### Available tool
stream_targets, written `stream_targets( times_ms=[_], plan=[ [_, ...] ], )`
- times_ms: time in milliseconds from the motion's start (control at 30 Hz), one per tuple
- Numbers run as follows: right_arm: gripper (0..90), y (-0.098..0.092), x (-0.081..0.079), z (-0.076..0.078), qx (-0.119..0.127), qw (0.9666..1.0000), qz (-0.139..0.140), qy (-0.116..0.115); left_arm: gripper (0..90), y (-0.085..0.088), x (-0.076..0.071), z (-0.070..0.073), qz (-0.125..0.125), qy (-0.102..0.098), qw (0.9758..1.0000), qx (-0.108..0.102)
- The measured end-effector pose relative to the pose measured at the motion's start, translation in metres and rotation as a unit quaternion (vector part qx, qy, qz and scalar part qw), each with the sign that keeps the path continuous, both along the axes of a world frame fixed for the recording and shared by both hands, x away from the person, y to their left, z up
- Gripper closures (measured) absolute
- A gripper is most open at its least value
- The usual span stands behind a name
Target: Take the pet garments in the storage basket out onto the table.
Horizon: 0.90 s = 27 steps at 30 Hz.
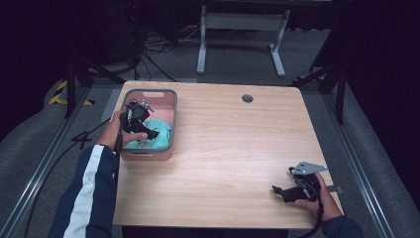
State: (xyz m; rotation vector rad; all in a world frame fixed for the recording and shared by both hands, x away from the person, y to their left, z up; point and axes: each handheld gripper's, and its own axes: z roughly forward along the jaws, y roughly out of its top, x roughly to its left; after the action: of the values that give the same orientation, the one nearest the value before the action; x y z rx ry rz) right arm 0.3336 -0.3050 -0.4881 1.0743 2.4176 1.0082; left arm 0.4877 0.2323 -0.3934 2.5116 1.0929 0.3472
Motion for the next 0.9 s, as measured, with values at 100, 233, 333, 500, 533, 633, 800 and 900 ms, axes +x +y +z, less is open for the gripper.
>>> stream_targets(
  times_ms=[100,233,333,500,533,633,800,900],
  plan=[
    [0.6,0.0,0.0,0.0,0.0,1.0,0.0,0.0,20.8,-0.002,0.005,-0.004,0.001,0.011,0.9999,0.012],
    [0.6,0.0,0.0,0.0,0.0,1.0,0.0,0.0,20.2,-0.005,0.01,-0.013,-0.001,0.032,0.9988,0.037],
    [0.6,0.0,0.0,0.0,0.0,1.0,0.0,0.0,19.6,-0.007,0.014,-0.02,-0.002,0.045,0.9974,0.056],
    [0.6,0.0,0.0,0.0,0.0,1.0,0.0,0.0,18.4,-0.01,0.02,-0.031,0.001,0.065,0.9941,0.087],
    [0.6,0.0,0.0,0.0,0.0,1.0,0.0,0.0,17.6,-0.011,0.021,-0.031,-0.003,0.071,0.9934,0.09],
    [0.6,0.0,0.0,0.0,0.0,1.0,0.0,0.0,16.1,-0.015,0.023,-0.036,-0.007,0.08,0.9912,0.105],
    [0.6,0.0,0.0,0.0,0.0,1.0,0.0,0.0,14.5,-0.013,0.027,-0.04,0.0,0.092,0.9913,0.095],
    [0.6,0.0,0.0,0.0,0.0,1.0,0.0,0.0,12.8,-0.01,0.03,-0.042,0.009,0.101,0.9907,0.09]
  ],
)
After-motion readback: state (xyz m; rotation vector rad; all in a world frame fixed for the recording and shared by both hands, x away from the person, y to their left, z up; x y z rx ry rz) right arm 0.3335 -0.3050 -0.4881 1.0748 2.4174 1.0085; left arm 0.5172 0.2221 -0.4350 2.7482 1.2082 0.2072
